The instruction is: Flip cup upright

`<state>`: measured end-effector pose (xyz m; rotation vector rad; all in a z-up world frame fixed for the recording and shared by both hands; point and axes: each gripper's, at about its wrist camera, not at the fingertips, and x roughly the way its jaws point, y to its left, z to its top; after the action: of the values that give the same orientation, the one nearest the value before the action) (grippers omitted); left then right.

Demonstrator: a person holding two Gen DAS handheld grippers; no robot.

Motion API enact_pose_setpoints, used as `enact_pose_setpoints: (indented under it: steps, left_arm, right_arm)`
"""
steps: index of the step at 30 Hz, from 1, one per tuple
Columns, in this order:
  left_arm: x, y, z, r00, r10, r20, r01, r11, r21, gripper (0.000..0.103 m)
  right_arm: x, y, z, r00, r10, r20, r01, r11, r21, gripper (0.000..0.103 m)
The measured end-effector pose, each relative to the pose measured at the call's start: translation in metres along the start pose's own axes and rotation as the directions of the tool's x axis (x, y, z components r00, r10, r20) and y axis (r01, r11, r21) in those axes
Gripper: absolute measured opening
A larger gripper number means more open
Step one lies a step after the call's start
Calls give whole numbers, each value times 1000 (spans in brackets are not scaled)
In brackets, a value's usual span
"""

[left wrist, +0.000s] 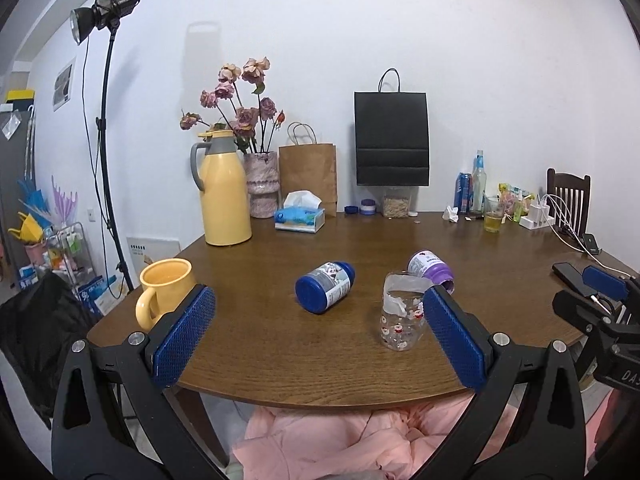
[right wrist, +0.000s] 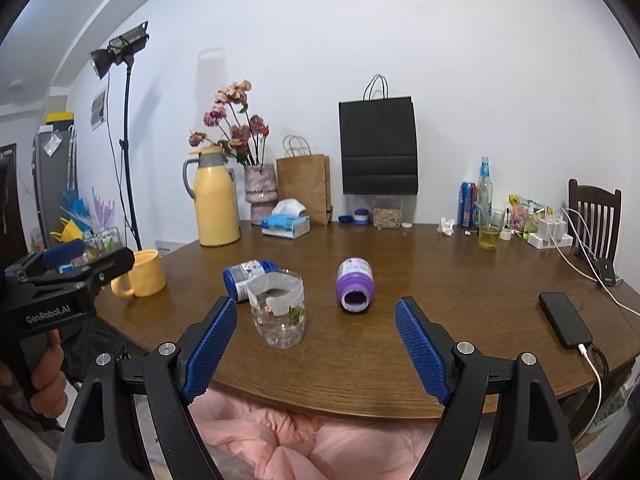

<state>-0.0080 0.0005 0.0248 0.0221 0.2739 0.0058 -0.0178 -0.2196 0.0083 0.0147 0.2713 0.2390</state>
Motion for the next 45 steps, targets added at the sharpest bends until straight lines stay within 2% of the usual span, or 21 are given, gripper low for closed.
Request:
enact_pose_setpoints:
  steps: [15,45]
  left_arm:
    - [-6,-1,1,999,-17,34,17,1000,15,103]
    - [-2,1,1,999,-27,30,27,1000,14,103]
  right_arm:
    - [1,-1,-1,1000,-4,-3,4,1000,11,85]
    - [1,-3,0,1000,-13,-12,13,1000,10,85]
